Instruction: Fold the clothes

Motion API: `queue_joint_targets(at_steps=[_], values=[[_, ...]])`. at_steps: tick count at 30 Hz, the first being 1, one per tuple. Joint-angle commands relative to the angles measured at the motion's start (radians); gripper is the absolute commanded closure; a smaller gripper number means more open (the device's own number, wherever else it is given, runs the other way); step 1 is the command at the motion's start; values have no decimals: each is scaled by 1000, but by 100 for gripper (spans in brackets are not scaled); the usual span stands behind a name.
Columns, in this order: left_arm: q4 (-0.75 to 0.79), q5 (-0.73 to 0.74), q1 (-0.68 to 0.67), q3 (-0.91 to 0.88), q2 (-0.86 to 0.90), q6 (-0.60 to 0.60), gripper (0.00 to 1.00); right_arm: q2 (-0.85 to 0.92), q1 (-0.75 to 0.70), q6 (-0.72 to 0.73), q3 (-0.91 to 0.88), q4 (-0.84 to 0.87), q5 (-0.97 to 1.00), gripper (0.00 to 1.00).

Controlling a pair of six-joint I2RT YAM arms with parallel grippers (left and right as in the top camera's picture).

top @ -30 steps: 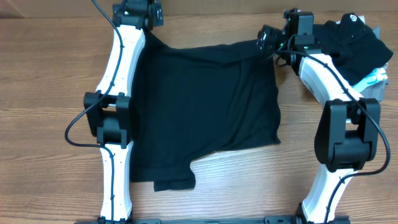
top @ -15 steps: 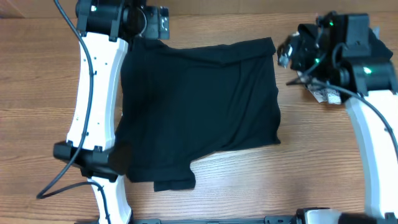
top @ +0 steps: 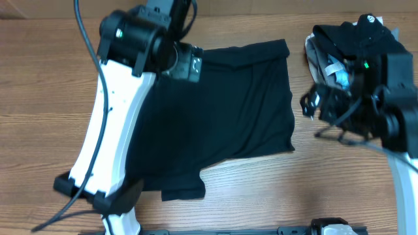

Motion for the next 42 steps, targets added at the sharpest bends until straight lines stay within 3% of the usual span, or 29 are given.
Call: queue_joint_targets(at_steps=[1, 6, 10, 15, 22, 29, 36, 41, 42], values=[[-3, -54, -40, -102, -111, -59, 0, -85, -2, 13, 5, -70, -6, 0], [3, -235, -40, -398, -255, -279, 0, -128, -2, 13, -2, -118, -7, 0], [138, -264, -5, -662, -343, -335, 0, -120, -2, 12, -45, -95, -7, 0], [363, -195, 118, -977, -386, -356, 0, -113, -2, 12, -162, -37, -7, 0], [700, 53, 357, -1344, -385, -285, 0, -113, -2, 13, -421, 86, -13, 0], [893, 108, 445, -1561, -385, -266, 2, -111, -2, 13, -532, 132, -52, 0], [1059, 105, 503, -1654, -385, -259, 12, -111, -2, 13, -532, 168, -52, 0], [1142, 99, 542, -1689, -385, -201, 27, -111, -2, 13, -532, 188, -52, 0], [1154, 99, 545, -1694, -384, -194, 36, -111, -2, 13, -532, 191, -52, 0]])
